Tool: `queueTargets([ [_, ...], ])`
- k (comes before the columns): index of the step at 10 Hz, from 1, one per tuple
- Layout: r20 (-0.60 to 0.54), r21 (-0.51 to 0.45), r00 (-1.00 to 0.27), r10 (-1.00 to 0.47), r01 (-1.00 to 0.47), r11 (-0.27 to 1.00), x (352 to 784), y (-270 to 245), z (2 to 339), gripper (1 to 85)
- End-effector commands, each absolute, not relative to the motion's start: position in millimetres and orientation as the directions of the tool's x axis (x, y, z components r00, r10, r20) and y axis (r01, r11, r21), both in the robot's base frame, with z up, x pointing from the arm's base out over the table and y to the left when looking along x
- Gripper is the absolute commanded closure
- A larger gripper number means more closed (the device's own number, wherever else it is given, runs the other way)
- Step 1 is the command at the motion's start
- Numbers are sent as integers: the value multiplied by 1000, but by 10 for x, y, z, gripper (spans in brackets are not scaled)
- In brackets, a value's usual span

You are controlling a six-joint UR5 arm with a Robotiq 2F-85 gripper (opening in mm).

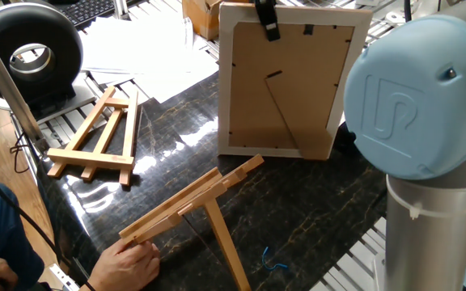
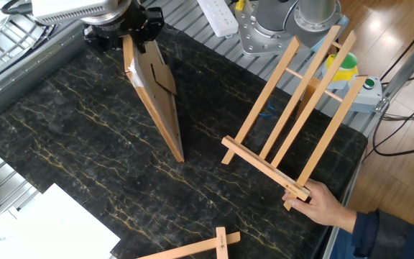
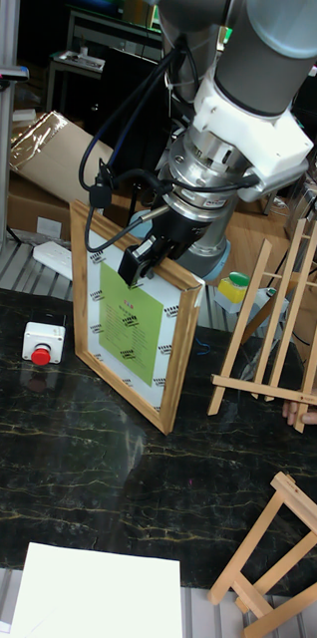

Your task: Put the photo frame on the bracket

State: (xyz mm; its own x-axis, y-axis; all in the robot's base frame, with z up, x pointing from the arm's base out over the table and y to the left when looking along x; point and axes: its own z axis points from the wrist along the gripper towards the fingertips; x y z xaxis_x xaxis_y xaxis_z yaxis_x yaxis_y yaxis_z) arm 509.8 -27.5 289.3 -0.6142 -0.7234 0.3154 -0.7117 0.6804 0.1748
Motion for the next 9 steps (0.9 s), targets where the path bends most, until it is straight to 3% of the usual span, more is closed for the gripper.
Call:
queueTargets([
  [1,274,175,-611,-742,-727,663,5171,-214,2869,840],
  [9,78,155,-593,-801,-787,597,5538,106,2767,840],
])
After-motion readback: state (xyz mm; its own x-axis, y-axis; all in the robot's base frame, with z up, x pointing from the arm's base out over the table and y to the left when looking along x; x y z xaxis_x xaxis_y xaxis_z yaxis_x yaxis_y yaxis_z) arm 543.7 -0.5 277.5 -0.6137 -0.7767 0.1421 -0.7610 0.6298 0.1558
